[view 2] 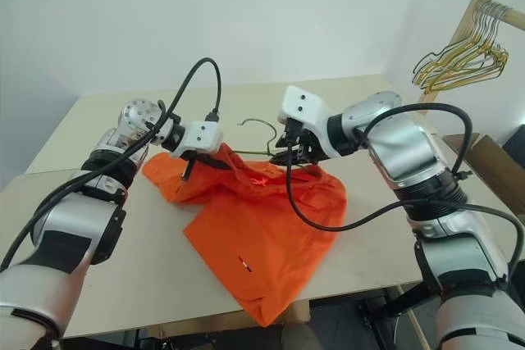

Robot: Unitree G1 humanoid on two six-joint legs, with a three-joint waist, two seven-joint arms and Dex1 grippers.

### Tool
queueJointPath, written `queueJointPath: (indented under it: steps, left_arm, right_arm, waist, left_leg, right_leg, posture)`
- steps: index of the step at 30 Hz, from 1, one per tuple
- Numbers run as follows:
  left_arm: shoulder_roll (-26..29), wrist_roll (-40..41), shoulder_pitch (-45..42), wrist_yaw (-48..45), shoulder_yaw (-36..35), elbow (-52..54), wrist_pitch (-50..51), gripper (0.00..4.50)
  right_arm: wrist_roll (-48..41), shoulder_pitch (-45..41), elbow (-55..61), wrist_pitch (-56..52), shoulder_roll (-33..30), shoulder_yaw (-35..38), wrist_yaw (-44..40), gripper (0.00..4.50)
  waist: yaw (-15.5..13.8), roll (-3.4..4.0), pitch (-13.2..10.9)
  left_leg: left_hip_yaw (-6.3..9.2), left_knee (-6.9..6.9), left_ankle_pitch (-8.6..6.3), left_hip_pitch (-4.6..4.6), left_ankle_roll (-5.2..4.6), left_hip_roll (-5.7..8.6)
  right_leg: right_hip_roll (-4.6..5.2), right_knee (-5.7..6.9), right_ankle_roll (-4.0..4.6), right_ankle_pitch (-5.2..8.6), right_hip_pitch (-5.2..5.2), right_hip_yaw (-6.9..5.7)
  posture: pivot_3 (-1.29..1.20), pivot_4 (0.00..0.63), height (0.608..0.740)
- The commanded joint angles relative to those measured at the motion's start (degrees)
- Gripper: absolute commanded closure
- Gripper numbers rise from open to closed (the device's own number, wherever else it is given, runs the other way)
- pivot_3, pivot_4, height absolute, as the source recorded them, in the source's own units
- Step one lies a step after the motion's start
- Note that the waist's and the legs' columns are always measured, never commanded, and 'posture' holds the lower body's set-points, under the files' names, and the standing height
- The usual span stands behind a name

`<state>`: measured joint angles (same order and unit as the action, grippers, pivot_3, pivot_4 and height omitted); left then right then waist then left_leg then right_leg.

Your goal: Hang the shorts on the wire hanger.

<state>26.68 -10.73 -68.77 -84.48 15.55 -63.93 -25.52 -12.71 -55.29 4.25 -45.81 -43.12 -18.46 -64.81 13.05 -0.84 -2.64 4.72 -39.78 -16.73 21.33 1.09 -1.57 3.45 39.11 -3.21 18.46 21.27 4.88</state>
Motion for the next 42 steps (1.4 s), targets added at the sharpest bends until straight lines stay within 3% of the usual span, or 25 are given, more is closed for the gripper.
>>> queueJointPath:
  steps: [1,4,7,11,21,24,35,39,42]
  left_arm:
    - [0.9,2.0,-0.2,-0.1,-1.9,1.0,1.4,4.5]
    - [0.8,2.0,-0.1,0.4,-2.1,0.9,1.9,4.5]
    - [0.7,2.2,-0.1,0.7,-2.2,1.0,2.3,4.5]
    - [0.6,2.4,-0.3,0.9,-2.4,1.1,2.6,4.5]
    - [0.8,2.9,0.0,0.6,-2.5,1.9,2.6,4.5]
    - [1.2,3.0,0.1,0.5,-2.5,2.1,2.6,4.5]
    - [1.6,4.3,1.2,-0.2,-3.6,4.0,2.8,4.5]
    - [1.6,5.7,1.9,-1.4,-4.7,4.9,2.1,4.5]
    - [1.6,7.4,2.2,-3.1,-5.5,5.6,2.8,3.68]
  right_arm:
    - [-2.3,1.7,5.1,-2.1,-4.3,7.9,1.0,1.01]
    - [-4.8,5.3,9.2,-3.8,-8.0,13.4,1.3,0.02]
    - [-5.9,9.8,13.4,-4.8,-11.8,16.9,1.8,0.02]
    - [-4.5,17.3,19.1,-3.4,-16.2,14.7,1.7,0.02]
    - [4.1,14.2,11.0,-1.6,-10.1,0.9,6.2,0.02]
    - [4.5,12.8,8.9,-1.7,-8.2,-0.4,5.9,0.61]
    - [4.4,12.1,7.5,-1.4,-6.9,-1.3,3.5,4.48]
    - [3.8,12.5,7.8,-1.8,-6.9,-0.8,2.8,4.48]
    - [2.2,12.7,8.5,-2.7,-6.7,0.3,1.9,4.5]
  waist:
    - [0.1,0.0,0.0]
    - [0.2,0.0,0.0]
    - [0.2,0.0,0.0]
    - [0.4,0.0,0.0]
    - [0.5,0.02,0.0]
    - [0.3,0.02,0.0]
    - [0.0,0.02,0.0]
    - [-0.1,0.02,0.0]
    - [-0.1,0.02,0.0]
  left_leg:
    - [0.0,0.0,0.0,0.02,0.0,0.0]
    - [0.0,0.0,0.0,0.04,0.0,0.0]
    - [-0.02,0.0,0.0,0.04,0.0,0.0]
    - [-0.11,0.01,-0.01,0.04,-0.01,-0.01]
    - [-0.17,0.01,0.0,-0.03,-0.01,0.0]
    - [-0.16,0.01,0.0,-0.02,-0.01,0.0]
    - [-0.14,0.0,0.0,-0.02,-0.01,0.01]
    - [-0.13,-0.01,0.0,-0.02,0.0,0.01]
    - [-0.13,0.0,0.0,-0.02,-0.01,0.01]
  right_leg:
    - [0.0,-0.01,0.0,0.0,0.0,0.0]
    - [0.01,-0.03,0.0,0.0,0.01,0.0]
    - [0.01,-0.03,-0.01,0.0,0.0,0.0]
    - [0.0,-0.06,-0.02,0.01,0.0,0.01]
    - [-0.02,-0.05,-0.02,0.01,-0.02,0.17]
    - [-0.02,-0.06,-0.02,0.01,-0.01,0.16]
    - [-0.01,-0.05,-0.02,0.01,-0.01,0.13]
    - [-0.01,-0.05,-0.02,0.01,-0.01,0.13]
    - [-0.01,-0.04,-0.02,0.01,-0.01,0.13]
  posture:
    - [-0.18,0.0,0.74]
    - [-0.19,0.0,0.74]
    - [-0.19,0.0,0.74]
    - [-0.19,0.0,0.74]
    - [-0.17,0.0,0.74]
    - [-0.15,0.0,0.74]
    - [-0.14,0.0,0.74]
    - [-0.14,0.0,0.74]
    - [-0.14,0.0,0.74]
